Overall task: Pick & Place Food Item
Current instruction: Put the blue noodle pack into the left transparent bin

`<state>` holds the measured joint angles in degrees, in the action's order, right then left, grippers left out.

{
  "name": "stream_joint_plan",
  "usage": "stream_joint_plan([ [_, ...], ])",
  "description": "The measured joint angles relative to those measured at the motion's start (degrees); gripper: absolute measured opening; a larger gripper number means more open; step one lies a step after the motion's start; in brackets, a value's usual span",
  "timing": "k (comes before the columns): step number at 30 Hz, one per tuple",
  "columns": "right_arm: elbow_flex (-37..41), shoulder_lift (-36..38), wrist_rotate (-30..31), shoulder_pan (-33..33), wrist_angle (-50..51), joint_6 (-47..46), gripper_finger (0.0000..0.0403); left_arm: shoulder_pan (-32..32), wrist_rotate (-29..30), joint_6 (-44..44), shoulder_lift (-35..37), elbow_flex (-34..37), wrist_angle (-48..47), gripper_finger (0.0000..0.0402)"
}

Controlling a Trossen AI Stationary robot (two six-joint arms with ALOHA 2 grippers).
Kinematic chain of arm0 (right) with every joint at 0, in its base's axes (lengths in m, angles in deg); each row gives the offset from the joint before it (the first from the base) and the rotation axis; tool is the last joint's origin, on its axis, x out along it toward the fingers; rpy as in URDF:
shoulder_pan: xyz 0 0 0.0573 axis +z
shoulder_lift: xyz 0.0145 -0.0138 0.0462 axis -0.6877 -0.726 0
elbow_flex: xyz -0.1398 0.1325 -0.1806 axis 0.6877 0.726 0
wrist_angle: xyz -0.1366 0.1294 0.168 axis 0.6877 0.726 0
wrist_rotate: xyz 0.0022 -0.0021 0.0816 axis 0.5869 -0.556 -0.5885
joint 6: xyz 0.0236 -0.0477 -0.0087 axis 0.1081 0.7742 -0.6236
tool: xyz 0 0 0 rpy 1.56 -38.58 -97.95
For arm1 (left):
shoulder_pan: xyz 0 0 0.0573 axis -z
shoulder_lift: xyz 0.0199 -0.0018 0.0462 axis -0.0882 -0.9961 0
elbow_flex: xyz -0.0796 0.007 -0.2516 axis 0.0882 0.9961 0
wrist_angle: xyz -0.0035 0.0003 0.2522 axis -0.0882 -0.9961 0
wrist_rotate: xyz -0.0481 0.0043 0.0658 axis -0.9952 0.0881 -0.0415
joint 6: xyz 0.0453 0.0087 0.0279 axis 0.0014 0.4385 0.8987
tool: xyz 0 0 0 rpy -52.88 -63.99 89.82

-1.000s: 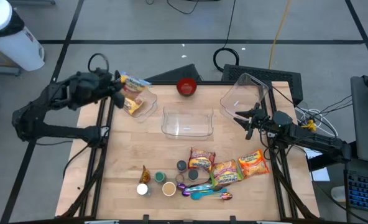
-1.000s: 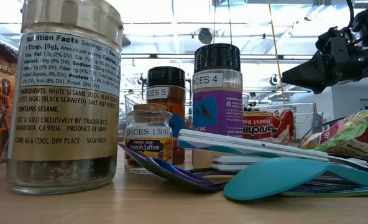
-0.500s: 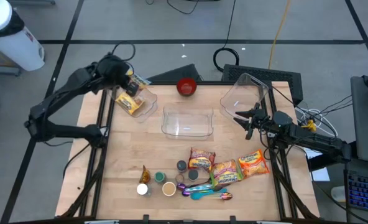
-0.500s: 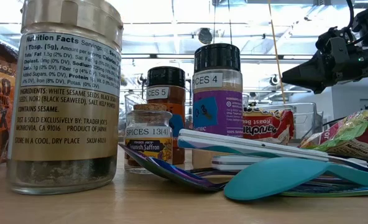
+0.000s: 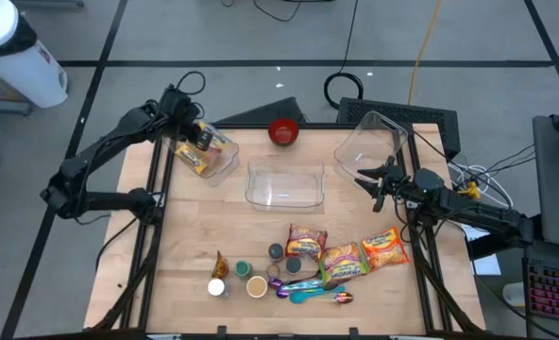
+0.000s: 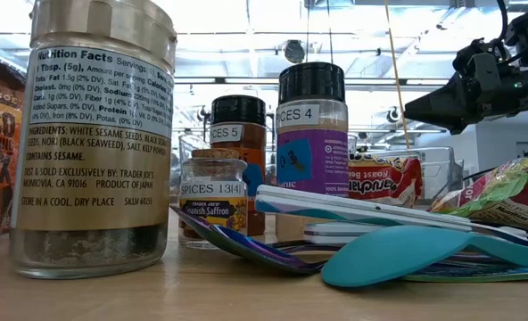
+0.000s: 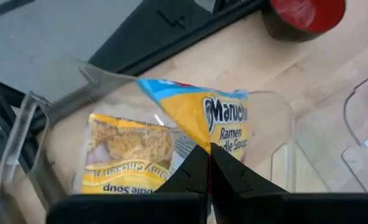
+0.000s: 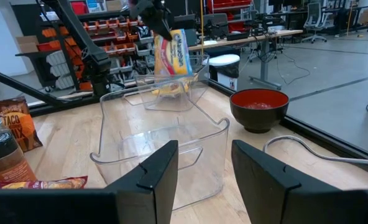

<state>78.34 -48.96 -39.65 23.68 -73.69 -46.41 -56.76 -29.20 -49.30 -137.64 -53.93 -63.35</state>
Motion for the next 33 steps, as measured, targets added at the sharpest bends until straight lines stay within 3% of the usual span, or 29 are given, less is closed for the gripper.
stream_joint_plan([
  [15,0.0,0.0,0.0,0.0,0.0,0.0,0.0141,0.5,-9.0,-3.3,0.0,5.6,5.2,0.0005],
  [28,0.0,0.0,0.0,0.0,0.0,0.0,0.0141,4.6,-8.9,-4.3,-6.0,5.6,5.1,0.0004],
  [33,0.0,0.0,0.0,0.0,0.0,0.0,0.0141,5.0,-5.9,-3.9,-8.9,5.6,5.8,0.0005],
])
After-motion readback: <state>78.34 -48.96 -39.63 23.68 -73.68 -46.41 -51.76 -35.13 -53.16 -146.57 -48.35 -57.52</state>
